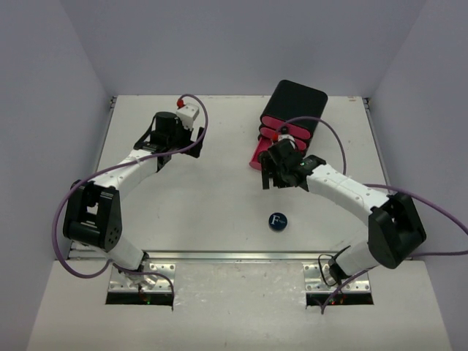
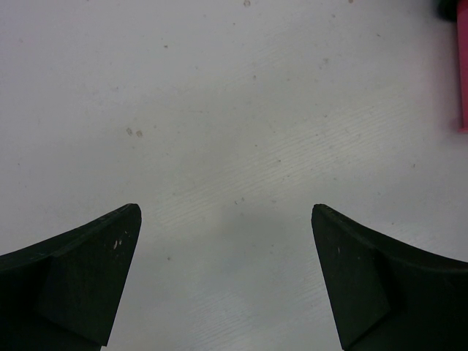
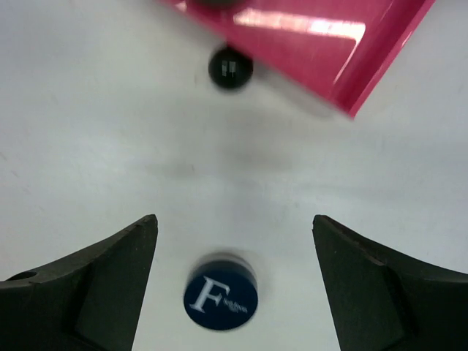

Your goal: Organize the makeup

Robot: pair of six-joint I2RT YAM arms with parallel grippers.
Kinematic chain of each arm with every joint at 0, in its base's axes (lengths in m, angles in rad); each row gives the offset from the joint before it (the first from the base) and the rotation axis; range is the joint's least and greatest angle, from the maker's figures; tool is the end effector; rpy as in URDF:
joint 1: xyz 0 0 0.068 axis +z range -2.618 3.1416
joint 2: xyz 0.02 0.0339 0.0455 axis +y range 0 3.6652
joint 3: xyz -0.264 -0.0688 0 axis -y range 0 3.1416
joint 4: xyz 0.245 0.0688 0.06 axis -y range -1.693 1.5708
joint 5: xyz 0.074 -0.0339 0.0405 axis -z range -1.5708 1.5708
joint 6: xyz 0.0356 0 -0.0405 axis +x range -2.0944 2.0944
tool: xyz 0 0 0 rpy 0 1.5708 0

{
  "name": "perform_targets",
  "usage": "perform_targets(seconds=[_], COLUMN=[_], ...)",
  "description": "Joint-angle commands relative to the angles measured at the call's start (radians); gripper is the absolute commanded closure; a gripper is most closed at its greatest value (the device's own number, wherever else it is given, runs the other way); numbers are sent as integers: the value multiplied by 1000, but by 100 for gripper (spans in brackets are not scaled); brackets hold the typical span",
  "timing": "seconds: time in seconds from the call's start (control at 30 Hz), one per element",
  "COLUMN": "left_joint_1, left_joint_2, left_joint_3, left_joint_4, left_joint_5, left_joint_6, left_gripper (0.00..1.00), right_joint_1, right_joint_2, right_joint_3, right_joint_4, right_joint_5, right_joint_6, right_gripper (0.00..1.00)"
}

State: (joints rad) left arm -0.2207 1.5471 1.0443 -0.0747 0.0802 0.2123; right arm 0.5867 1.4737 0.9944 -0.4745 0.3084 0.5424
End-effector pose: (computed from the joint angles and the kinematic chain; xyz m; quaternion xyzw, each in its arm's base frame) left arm 0.3400 -0.0792 0.2522 0.2074 0.8539 -0.0372 0.4759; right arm 0.2574 0.1581 0.2285 0.0258 0.9423 0.0369 0.3318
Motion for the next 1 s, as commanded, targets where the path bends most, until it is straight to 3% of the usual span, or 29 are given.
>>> perform_targets(seconds=[0.0,0.27,0.6,0.77,0.87,0.97], left_joint_1=[13,12,14,12,12,14], left_joint_2=[-8,-4,2,8,14,16], left_joint_3=[13,7,2,2,3,5], left_joint_4=[29,23,19,19,16,15], left_joint_5=[19,14,15,16,21,21], left_joint_6=[-2,0,1,2,2,6], left_gripper=[0,0,0,0,0,0], right_joint_1=[99,172,205,204,205,205], right_joint_2=[-40,-111,43,45,45,60], right_joint_3=[-67,-245,-293,-298,-278,-251], right_joint_4=[-159,-95,13,41,42,26], right_joint_5=[-56,-134,-120,-58,-46,-44], right_joint_6=[-3,103,140,149,132,115], right_gripper=[14,12,14,41,43,55])
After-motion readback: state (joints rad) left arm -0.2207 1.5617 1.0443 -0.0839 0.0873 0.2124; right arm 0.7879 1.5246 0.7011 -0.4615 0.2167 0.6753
